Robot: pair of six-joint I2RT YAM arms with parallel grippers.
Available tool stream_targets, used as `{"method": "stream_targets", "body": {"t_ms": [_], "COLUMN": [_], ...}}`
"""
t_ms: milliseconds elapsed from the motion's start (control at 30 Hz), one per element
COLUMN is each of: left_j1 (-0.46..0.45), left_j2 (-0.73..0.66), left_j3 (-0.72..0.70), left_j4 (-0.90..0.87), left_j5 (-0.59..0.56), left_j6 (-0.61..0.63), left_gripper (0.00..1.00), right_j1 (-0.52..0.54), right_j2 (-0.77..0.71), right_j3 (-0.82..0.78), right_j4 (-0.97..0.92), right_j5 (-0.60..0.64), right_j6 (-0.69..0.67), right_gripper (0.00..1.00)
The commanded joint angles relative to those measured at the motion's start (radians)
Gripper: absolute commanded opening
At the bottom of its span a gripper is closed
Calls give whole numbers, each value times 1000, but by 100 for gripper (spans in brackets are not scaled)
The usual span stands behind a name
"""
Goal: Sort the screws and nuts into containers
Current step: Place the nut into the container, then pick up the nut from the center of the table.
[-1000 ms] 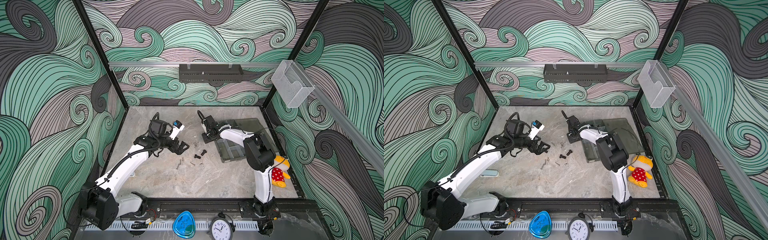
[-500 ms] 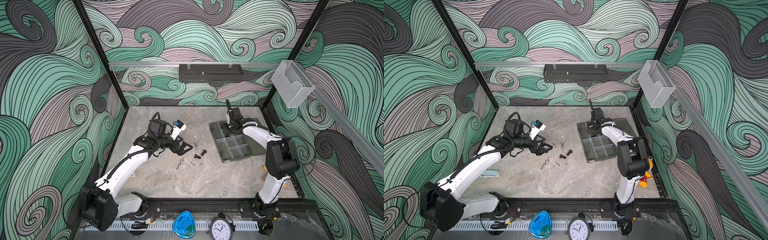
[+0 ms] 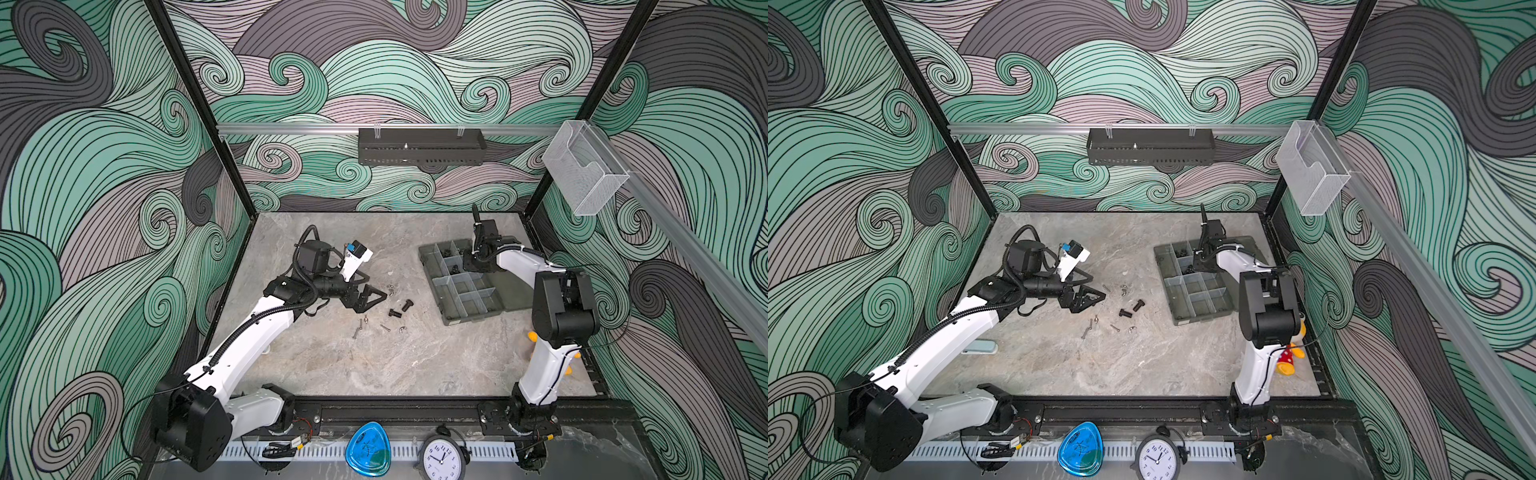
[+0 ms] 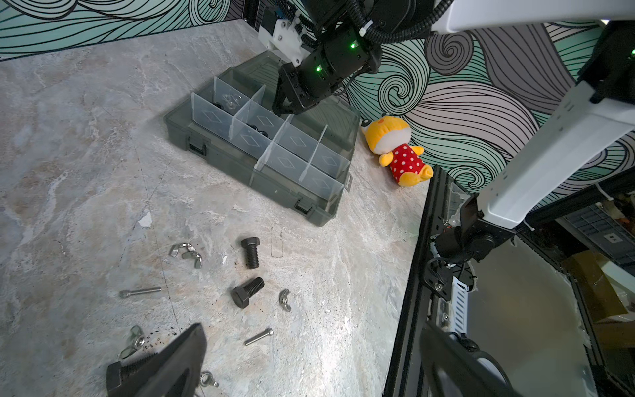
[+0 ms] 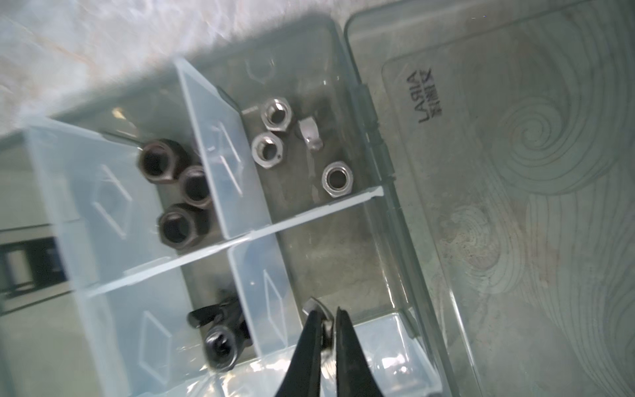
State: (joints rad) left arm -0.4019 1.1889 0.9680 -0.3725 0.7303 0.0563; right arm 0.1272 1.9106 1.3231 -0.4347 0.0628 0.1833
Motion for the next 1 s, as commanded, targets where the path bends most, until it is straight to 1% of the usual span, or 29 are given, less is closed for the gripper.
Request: {"method": "stream_targets", "body": {"t_ms": [0, 67, 133, 233, 300, 333, 367, 467, 567, 733, 967], "left_j1": [-4, -3, -2, 7, 17, 23, 31, 66, 94, 107, 116], "left_j2": [-9, -12, -11, -4, 2, 7, 14, 39, 51, 43, 38], "left_j3": [8, 9, 19, 36, 40, 42, 48, 69, 77, 71, 69], "left_j4": [9, -2, -26, -67, -78, -83, -92, -118, -123, -110, -98], "left_j5": [9, -16, -58, -107, -146, -162, -177, -212, -213, -203, -185], "left_j6": [10, 18, 35, 60, 60, 56, 52, 27, 7, -11, -23], "left_gripper": [99, 99, 99, 99, 99, 99, 99, 99, 99, 98, 99], "right_j1": [0, 24, 72, 172, 262, 302, 339, 421, 493, 547, 575], "right_j2": [-19, -49, -82, -143, -176, -172, -158, -79, 5, 107, 162], "right_j3": [-4, -27, -48, -84, -106, -103, -89, -47, -6, 67, 100], "right_j4": [43, 64, 68, 70, 121, 127, 124, 121, 128, 94, 88], "right_j5": [-34, -56, -30, 3, 13, 4, -31, -109, -109, -119, -95], "right_j6": [-25, -42, -56, -29, 3, 24, 46, 120, 130, 123, 126], "right_gripper": [26, 32, 33, 34, 35, 36, 37, 36, 37, 36, 36]}}
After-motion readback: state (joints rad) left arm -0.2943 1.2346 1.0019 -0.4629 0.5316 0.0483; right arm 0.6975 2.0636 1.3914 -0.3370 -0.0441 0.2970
